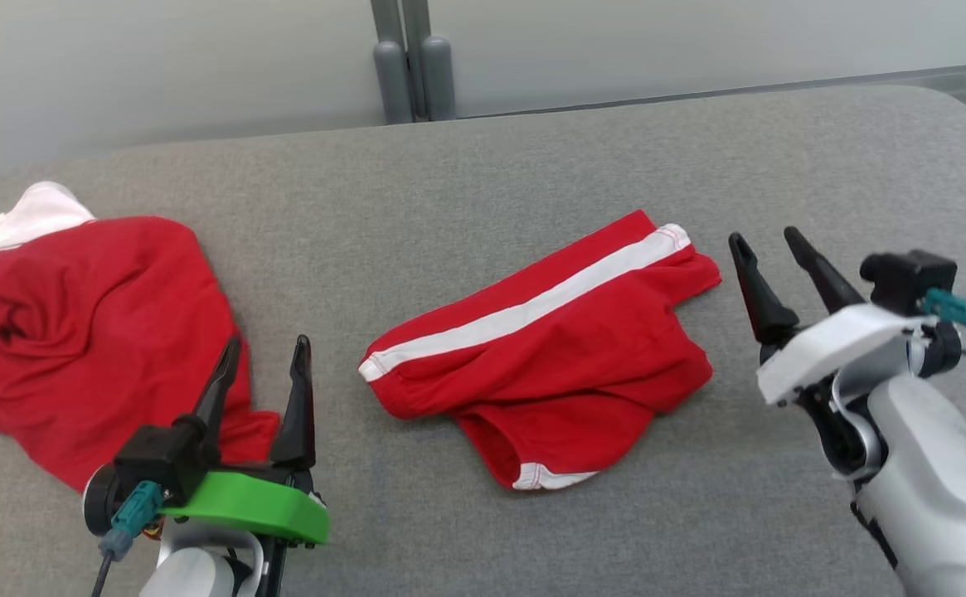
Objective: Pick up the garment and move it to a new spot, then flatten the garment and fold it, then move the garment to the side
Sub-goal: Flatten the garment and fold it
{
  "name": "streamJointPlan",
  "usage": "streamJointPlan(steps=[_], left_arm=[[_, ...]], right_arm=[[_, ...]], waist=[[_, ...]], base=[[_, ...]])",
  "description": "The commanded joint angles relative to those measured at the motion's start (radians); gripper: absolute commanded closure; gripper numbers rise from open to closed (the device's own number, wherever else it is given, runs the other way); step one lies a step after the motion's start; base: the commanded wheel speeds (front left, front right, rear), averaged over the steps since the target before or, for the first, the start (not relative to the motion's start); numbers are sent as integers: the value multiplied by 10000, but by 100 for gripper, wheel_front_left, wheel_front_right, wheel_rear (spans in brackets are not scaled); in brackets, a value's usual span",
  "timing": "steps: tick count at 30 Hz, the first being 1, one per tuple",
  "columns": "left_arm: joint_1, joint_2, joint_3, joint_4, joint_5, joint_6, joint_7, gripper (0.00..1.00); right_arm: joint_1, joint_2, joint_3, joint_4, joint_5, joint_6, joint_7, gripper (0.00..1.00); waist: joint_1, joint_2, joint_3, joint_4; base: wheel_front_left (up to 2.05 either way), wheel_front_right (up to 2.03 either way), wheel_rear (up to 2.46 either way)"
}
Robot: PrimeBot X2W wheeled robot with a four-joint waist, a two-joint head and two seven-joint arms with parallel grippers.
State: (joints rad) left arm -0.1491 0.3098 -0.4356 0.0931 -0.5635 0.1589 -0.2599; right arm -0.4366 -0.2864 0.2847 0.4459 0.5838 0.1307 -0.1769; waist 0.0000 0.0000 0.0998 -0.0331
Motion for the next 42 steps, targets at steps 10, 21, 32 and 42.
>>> streamJointPlan(steps=[10,21,32,42], left_arm=[[-374,-349,218,97,313,-341,-57,0],[-431,-577,434,352,466,-637,-58,0],[-329,-619,582,643,446,-772,-58,0],[93,-523,648,961,295,-738,-58,0]], right_arm=[[-2982,-476,888,3798,168,1,2780,0],[-4061,-416,1236,5825,446,-1,3525,0],[-4362,-228,1622,6398,626,-1,2881,100],[-3887,-10,1988,5310,1779,-3,2425,100]], waist=[[0,0,1039,1557],[0,0,1263,1915],[0,0,1161,1724],[0,0,265,1145]], base=[[0,0,0],[0,0,0],[0,0,0],[0,0,0]])
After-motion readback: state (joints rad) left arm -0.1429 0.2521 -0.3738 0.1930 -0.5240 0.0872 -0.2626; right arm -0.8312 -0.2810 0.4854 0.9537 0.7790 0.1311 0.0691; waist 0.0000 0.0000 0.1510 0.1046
